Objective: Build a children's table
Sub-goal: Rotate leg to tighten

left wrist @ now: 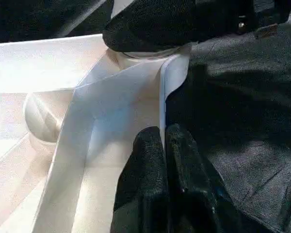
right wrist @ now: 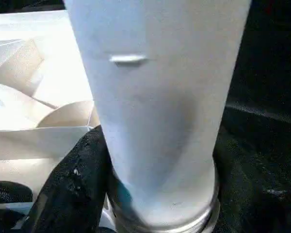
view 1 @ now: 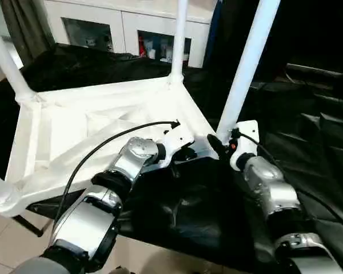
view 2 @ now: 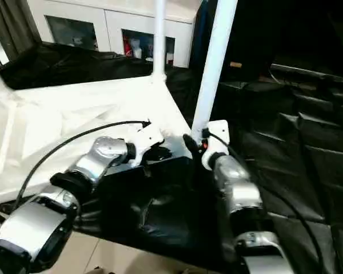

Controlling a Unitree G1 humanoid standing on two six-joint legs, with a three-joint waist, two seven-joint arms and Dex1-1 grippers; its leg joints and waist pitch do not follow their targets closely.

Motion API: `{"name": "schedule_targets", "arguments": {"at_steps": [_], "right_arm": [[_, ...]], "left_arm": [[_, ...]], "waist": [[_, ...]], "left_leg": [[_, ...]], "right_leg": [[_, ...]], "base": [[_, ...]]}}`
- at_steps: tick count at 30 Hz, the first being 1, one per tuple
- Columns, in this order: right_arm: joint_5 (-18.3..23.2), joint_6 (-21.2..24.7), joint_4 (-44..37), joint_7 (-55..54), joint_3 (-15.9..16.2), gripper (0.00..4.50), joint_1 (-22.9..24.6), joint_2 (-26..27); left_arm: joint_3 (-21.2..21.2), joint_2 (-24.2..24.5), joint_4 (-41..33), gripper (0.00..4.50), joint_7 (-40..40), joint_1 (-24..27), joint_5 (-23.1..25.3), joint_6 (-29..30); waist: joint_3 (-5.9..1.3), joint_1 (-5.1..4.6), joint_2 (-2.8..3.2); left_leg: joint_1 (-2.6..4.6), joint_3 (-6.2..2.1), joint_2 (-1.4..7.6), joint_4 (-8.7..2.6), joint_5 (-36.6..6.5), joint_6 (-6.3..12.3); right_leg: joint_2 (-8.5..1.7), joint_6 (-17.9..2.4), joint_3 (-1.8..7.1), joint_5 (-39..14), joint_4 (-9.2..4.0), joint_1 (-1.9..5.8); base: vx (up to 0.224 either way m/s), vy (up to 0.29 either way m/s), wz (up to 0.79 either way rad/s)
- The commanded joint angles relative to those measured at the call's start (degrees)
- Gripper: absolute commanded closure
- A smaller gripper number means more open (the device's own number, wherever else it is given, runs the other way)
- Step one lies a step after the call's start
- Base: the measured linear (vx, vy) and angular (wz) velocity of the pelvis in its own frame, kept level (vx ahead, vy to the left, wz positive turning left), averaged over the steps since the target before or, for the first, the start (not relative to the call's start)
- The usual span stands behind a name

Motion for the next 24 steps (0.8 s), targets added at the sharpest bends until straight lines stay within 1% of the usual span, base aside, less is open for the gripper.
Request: {"name": "schedule_targets", "arguments": {"at_steps": [1, 3, 4, 5, 6, 7, 8, 9, 11, 12, 14, 16, 18, 21, 22, 23, 24], "right_arm": [[-2.7, 0.1, 1.8, 3.9, 5.6, 1.14, 0.6, 1.2], [-2.5, -1.0, 1.7, 5.3, 5.3, 1.05, 0.3, 0.1], [-2.4, -1.1, 1.6, 5.7, 5.4, 0.93, 0.3, -0.1], [-1.9, -1.6, 1.0, 8.5, 5.5, 0.8, 0.4, -1.4], [-1.9, -1.7, 0.9, 8.7, 5.5, 0.8, 0.4, -1.5], [-0.6, -2.9, -1.9, 19.0, 7.0, 0.8, 2.0, -6.0], [-0.6, -2.9, -1.9, 19.0, 7.0, 0.8, 2.0, -6.0], [0.3, -3.1, -3.5, 23.8, 7.6, 0.8, 2.9, -8.0], [0.8, -3.1, -4.6, 26.8, 8.0, 0.8, 3.6, -9.4], [2.1, -2.7, -6.6, 32.2, 8.6, 0.8, 4.8, -11.8], [2.9, -2.3, -8.1, 35.7, 8.9, 0.8, 5.6, -13.4], [4.3, -1.3, -10.0, 40.9, 9.1, 0.8, 6.7, -16.3], [4.8, -1.3, -10.5, 43.2, 9.3, 0.8, 7.1, -17.6], [5.0, -1.1, -10.7, 45.8, 9.6, 0.8, 7.3, -18.9], [4.9, -1.1, -10.7, 45.9, 9.7, 0.8, 7.3, -18.9], [4.6, -1.2, -10.5, 46.0, 9.9, 0.95, 7.4, -19.0], [4.4, -1.0, -10.3, 46.1, 10.3, 1.06, 7.4, -18.7]], "left_arm": [[-0.6, -2.8, -0.1, 4.5, -0.4, -0.8, -0.4, -1.4], [-0.9, -1.9, -0.2, 4.5, -1.8, -0.7, -0.5, -2.0], [-0.9, -1.8, -0.2, 4.5, -2.1, -0.6, -0.5, -2.1], [-0.9, -1.1, -0.5, 4.5, -4.1, -0.3, -0.7, -2.9], [-0.9, -1.0, -0.5, 4.5, -4.3, -0.3, -0.7, -2.9], [-1.2, 1.2, -2.6, 4.5, -11.2, 1.2, -2.0, -3.7], [-1.2, 1.2, -2.6, 4.5, -11.2, 1.2, -2.0, -3.7], [-1.5, 2.2, -3.5, 4.5, -13.9, 1.7, -2.3, -4.0], [-1.7, 2.9, -4.0, 4.5, -15.7, 2.0, -2.4, -4.5], [-2.0, 4.3, -5.1, 4.5, -19.3, 2.8, -2.9, -5.1], [-2.0, 5.3, -6.1, 4.5, -22.1, 3.3, -3.7, -5.2], [-2.0, 7.4, -7.9, 4.5, -26.9, 4.2, -5.1, -4.9], [-1.9, 8.5, -8.6, 4.5, -29.1, 4.5, -5.5, -4.6], [-1.8, 10.2, -10.2, 4.5, -32.1, 5.2, -6.1, -3.9], [-1.7, 10.2, -10.3, 4.5, -32.2, 5.3, -6.1, -3.9], [-1.7, 10.4, -10.6, 4.5, -32.4, 5.4, -6.2, -3.9], [-1.6, 10.6, -10.8, 4.5, -32.6, 5.6, -6.2, -4.0]], "waist": [[-2.87, 0.01, -0.42], [-2.85, 0.06, -0.47], [-2.87, 0.07, -0.45], [-2.86, 0.14, -0.51], [-2.91, 0.11, -0.53], [-2.91, 0.07, -0.71], [-2.96, 0.29, -0.77], [-2.96, 0.43, -0.67], [-3.05, 0.53, -0.84], [-3.04, 0.71, -0.79], [-2.96, 1.02, -0.75], [-2.94, 1.44, -0.7], [-2.88, 1.75, -0.54], [-2.84, 2.04, -0.61], [-2.85, 2.03, -0.76], [-2.85, 2.08, -0.68], [-2.85, 2.06, -0.75]], "left_leg": [[0.27, -0.82, 1.16, -3.91, -14.3, 1.51], [0.25, -0.81, 1.18, -3.9, -14.3, 1.85], [0.25, -0.81, 1.2, -3.89, -14.2, 1.96], [0.28, -0.84, 1.25, -3.93, -14.0, 2.24], [0.18, -0.82, 1.22, -3.87, -13.9, 2.42], [0.12, -0.77, 1.27, -3.84, -13.6, 2.78], [0.1, -0.81, 1.27, -3.75, -13.3, 3.2], [0.06, -0.65, 1.38, -3.62, -12.2, 4.46], [-0.11, -0.69, 1.39, -3.52, -11.3, 5.05], [0.0, -0.61, 1.47, -3.42, -10.5, 5.93], [0.03, -0.54, 1.69, -3.41, -10.3, 6.2], [0.15, -0.43, 1.94, -3.45, -10.6, 6.01], [0.25, -0.37, 2.06, -3.5, -11.0, 5.63], [0.26, -0.4, 2.08, -3.59, -11.7, 4.55], [0.22, -0.39, 2.02, -3.57, -11.5, 4.44], [0.23, -0.39, 1.97, -3.56, -11.6, 4.19], [0.21, -0.42, 1.93, -3.58, -11.6, 3.89]], "right_leg": [[-3.28, -10.5, 1.89, -15.2, -4.59, 2.25], [-3.35, -10.5, 1.89, -15.4, -4.62, 2.29], [-3.33, -10.5, 1.88, -15.3, -4.6, 2.33], [-3.32, -10.7, 1.85, -15.0, -4.59, 2.32], [-3.28, -10.8, 1.83, -14.6, -4.51, 2.45], [-3.31, -11.1, 1.84, -13.7, -4.43, 2.46], [-3.37, -11.2, 1.78, -13.1, -4.38, 2.75], [-3.34, -12.3, 1.91, -10.1, -4.11, 2.65], [-3.33, -12.8, 1.84, -8.5, -3.82, 2.94], [-3.37, -13.7, 1.83, -7.2, -3.65, 2.86], [-3.35, -14.2, 1.79, -6.6, -3.56, 2.85], [-3.28, -14.6, 1.66, -7.0, -3.41, 2.81], [-3.3, -14.8, 1.71, -7.6, -3.41, 2.58], [-3.42, -14.6, 1.74, -8.9, -3.42, 2.59], [-3.36, -14.5, 1.71, -8.9, -3.4, 2.59], [-3.4, -14.3, 1.73, -9.3, -3.42, 2.55], [-3.46, -13.9, 1.73, -10.0, -3.49, 2.54]], "base": [[0.0, 0.0, 0.0], [0.0, 0.0, 0.0], [0.0, 0.0, 0.0], [0.0, 0.0, 0.0], [0.0, 0.0, 0.0], [0.0, 0.0, 0.0], [0.0, 0.0, 0.0], [0.0, 0.0, 0.0], [0.0, 0.0, 0.0], [0.0, 0.0, 0.0], [0.0, 0.0, 0.0], [0.0, 0.0, 0.0], [0.0, 0.0, 0.0], [0.0, 0.0, 0.0], [0.0, 0.0, 0.0], [0.0, 0.0, 0.0], [0.0, 0.0, 0.0]]}}
